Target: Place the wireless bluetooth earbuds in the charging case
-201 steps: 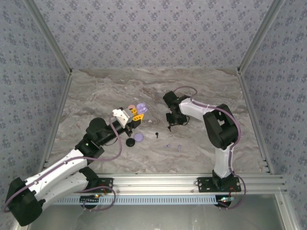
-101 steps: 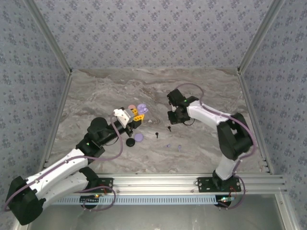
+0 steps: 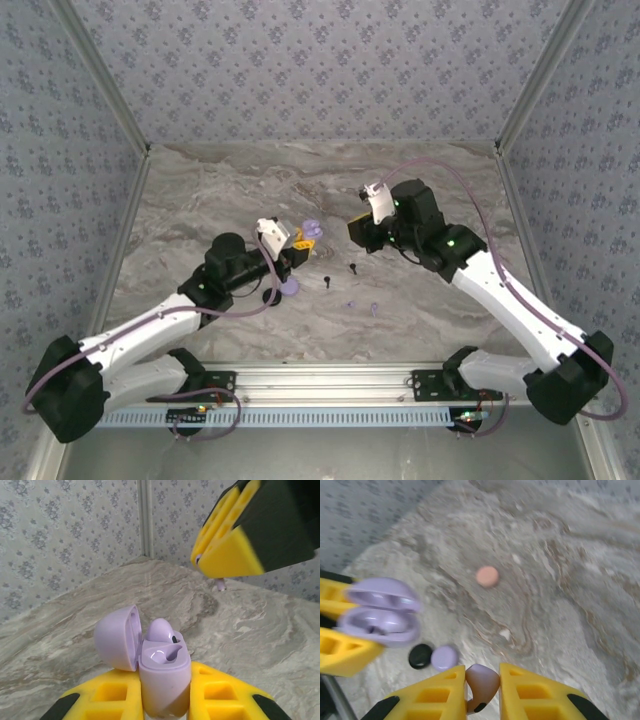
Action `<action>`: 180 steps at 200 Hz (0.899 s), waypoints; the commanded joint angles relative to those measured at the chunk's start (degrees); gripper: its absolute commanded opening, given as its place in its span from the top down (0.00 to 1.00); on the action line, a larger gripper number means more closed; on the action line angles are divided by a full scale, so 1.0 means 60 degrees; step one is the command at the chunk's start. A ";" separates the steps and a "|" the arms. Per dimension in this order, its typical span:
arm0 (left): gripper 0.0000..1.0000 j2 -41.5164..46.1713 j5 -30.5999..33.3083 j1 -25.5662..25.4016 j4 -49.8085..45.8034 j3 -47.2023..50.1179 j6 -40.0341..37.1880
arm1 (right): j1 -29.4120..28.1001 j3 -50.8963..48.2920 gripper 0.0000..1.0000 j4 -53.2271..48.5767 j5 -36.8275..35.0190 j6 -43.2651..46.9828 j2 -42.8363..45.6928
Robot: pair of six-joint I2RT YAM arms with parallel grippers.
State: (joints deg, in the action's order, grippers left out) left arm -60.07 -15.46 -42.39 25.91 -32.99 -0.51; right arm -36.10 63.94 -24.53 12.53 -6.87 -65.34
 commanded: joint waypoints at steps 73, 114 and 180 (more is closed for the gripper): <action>1.00 -0.0739 -0.1777 -0.0025 0.0878 -0.0972 0.1056 | -0.1570 0.0612 0.78 0.0775 -0.1131 0.1377 0.0507; 1.00 -0.0886 -0.2122 -0.0024 0.1064 -0.1048 0.1195 | -0.1822 0.0648 0.78 0.0974 -0.1498 0.1600 0.0146; 1.00 -0.1092 -0.2260 -0.0024 0.1436 -0.1011 0.1426 | -0.1836 0.1117 0.78 0.0849 -0.1609 0.1629 -0.0312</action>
State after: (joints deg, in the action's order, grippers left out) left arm -66.63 -27.49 -42.39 30.74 -37.08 7.07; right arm -46.81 68.75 -19.81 4.23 1.89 -66.67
